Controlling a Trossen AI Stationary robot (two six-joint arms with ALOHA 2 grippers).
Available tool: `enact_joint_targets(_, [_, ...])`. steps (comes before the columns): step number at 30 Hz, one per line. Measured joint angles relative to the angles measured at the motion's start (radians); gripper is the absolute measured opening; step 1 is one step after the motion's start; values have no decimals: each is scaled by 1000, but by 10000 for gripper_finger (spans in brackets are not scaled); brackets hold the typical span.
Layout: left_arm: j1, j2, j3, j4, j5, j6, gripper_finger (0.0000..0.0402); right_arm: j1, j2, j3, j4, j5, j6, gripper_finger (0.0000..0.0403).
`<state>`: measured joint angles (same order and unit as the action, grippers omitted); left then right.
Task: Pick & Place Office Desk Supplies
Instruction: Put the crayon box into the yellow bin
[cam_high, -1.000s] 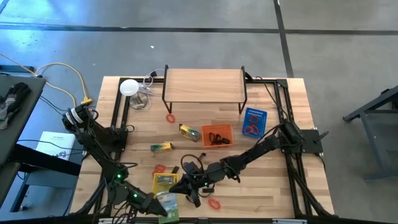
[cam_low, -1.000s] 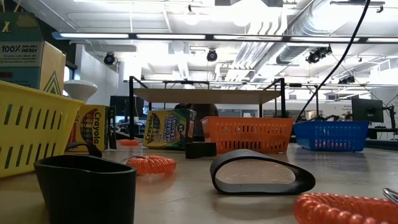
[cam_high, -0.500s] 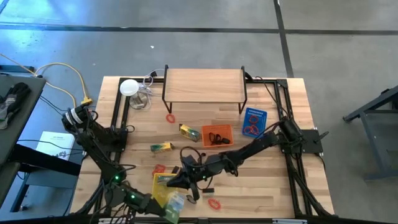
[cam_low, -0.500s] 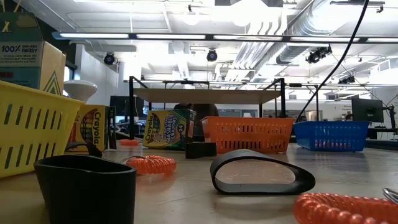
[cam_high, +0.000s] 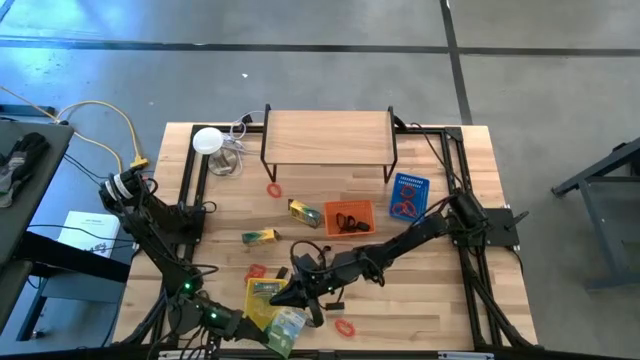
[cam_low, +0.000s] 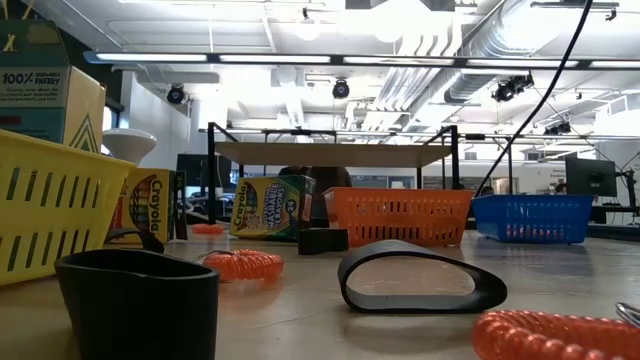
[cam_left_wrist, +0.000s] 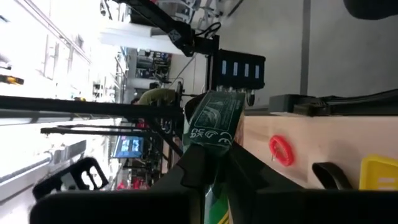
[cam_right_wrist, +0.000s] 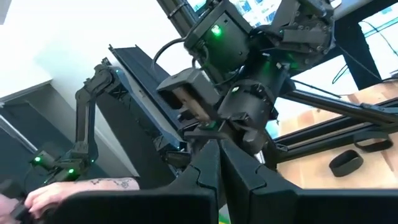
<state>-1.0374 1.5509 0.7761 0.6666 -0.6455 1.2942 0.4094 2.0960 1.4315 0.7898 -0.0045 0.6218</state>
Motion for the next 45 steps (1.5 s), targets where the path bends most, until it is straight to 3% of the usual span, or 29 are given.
enact_joint_targets(4, [-6,0,0,0,-51,0,24,11,-10,0,-12,-6,-5,3])
enact_joint_targets(8, [-30,0,0,9,-102,40,24,56,-87,1,-138,28,-65,3])
enact_joint_targets(11, [-59,0,1,33,-166,89,24,123,-156,2,-363,178,-54,3])
enact_joint_targets(15, [-93,0,1,38,-243,139,24,217,-191,1,-578,399,91,3])
enact_joint_targets(19, [-100,0,1,49,-275,157,24,271,-184,0,-660,530,204,16])
enact_joint_targets(22, [-94,0,1,52,-276,158,24,274,-150,0,-604,607,192,48])
enact_joint_targets(25, [-90,0,1,59,-286,164,24,265,-127,-1,-534,609,172,99])
enact_joint_targets(31, [-106,0,1,103,-343,243,24,243,-108,0,-528,570,302,223])
enact_joint_targets(35, [-106,-1,1,100,-352,246,24,219,-90,-1,-444,548,288,280])
enact_joint_targets(39, [-97,-1,1,95,-366,274,24,180,-85,1,-386,509,330,301])
enact_joint_targets(45, [-97,-1,1,97,-376,299,24,127,-43,1,-337,395,472,296])
